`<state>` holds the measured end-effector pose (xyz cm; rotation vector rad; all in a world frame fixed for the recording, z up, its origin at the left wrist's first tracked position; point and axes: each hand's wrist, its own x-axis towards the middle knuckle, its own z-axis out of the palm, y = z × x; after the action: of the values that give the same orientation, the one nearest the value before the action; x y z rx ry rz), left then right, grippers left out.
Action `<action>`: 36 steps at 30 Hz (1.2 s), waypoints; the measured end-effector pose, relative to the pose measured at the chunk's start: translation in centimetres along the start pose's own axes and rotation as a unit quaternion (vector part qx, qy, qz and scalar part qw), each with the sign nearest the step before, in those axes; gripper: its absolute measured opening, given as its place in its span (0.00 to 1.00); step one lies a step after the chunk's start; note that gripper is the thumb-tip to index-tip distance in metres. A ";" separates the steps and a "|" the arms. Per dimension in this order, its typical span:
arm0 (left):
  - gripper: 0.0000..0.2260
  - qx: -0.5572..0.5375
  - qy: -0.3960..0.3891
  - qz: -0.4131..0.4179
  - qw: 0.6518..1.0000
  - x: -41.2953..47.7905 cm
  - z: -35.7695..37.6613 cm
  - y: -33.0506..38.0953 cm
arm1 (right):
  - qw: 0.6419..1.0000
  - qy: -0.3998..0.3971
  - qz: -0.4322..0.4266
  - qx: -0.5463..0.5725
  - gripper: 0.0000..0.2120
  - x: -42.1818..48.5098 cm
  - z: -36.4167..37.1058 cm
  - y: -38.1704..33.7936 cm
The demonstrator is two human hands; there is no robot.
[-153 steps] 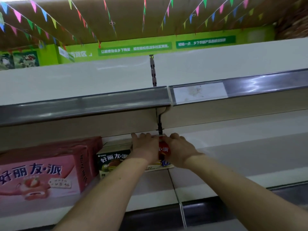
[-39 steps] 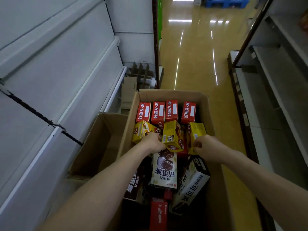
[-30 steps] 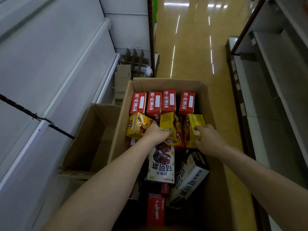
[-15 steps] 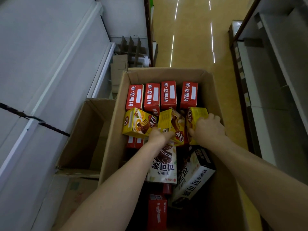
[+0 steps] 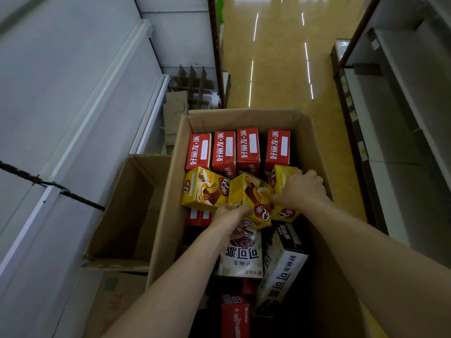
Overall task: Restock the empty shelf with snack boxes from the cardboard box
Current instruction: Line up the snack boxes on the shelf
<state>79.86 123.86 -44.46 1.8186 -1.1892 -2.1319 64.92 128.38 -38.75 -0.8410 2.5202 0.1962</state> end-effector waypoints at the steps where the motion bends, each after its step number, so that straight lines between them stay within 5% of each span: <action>1: 0.19 -0.001 0.001 -0.002 1.000 -0.1 0.0 0.2 | 1.000 -0.016 0.005 0.025 0.43 -0.2 0.1 -0.1; 5: 0.22 -0.012 -0.003 -0.007 1.000 -1.1 -0.2 1.3 | 0.980 -0.082 0.020 0.181 0.40 -0.9 -0.4 0.9; 13: 0.20 -0.091 -0.029 0.058 0.994 -4.7 -2.1 7.9 | 0.867 -0.085 -0.038 0.489 0.30 -3.9 -8.4 5.7; 21: 0.24 -0.019 -0.033 0.176 0.984 -10.4 2.0 17.0 | 0.799 0.024 -0.103 0.592 0.23 -8.3 -18.7 9.6; 27: 0.25 0.003 -0.106 0.215 0.971 -16.1 6.7 21.4 | 0.773 0.082 -0.150 0.611 0.20 -12.0 -24.7 12.8; 31: 0.14 0.005 -0.166 0.243 0.956 -20.3 10.4 23.5 | 0.735 0.132 -0.161 0.645 0.16 -14.9 -28.1 16.3; 36: 0.15 0.035 -0.226 0.284 0.931 -25.7 15.0 25.7 | 0.713 0.192 -0.171 0.653 0.18 -18.8 -31.6 20.7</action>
<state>63.83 127.12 -8.77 0.8356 -1.6470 -2.1986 53.33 146.13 -2.27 -0.6551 1.9379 -1.8068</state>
